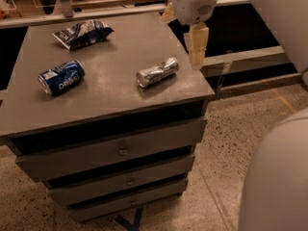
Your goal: Place redbull can upright
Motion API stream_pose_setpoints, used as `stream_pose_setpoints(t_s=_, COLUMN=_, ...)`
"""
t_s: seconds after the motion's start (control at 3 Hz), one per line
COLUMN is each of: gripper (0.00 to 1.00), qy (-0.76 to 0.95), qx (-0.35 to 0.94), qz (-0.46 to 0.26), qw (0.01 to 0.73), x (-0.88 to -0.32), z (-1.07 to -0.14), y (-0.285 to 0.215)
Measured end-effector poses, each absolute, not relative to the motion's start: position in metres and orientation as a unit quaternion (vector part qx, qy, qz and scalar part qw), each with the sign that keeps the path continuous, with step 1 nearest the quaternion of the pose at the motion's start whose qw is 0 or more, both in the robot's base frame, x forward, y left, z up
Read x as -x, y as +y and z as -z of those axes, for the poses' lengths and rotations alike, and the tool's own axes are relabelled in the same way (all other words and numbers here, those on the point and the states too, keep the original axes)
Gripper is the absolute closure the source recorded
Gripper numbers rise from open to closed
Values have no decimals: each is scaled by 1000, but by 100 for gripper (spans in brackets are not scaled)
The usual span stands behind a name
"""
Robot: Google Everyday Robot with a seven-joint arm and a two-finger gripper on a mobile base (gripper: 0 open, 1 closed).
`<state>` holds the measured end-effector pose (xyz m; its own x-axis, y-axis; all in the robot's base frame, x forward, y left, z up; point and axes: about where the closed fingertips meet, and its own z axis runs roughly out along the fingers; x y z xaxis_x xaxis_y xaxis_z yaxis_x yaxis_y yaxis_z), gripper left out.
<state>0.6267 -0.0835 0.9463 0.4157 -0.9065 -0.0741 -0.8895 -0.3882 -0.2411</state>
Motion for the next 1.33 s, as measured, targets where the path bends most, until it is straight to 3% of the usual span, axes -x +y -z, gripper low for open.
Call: stream_pose_setpoints(t_s=1.33, gripper=0, qy=514, qx=854, qz=-4, qw=84, x=-701, z=-863, y=-51)
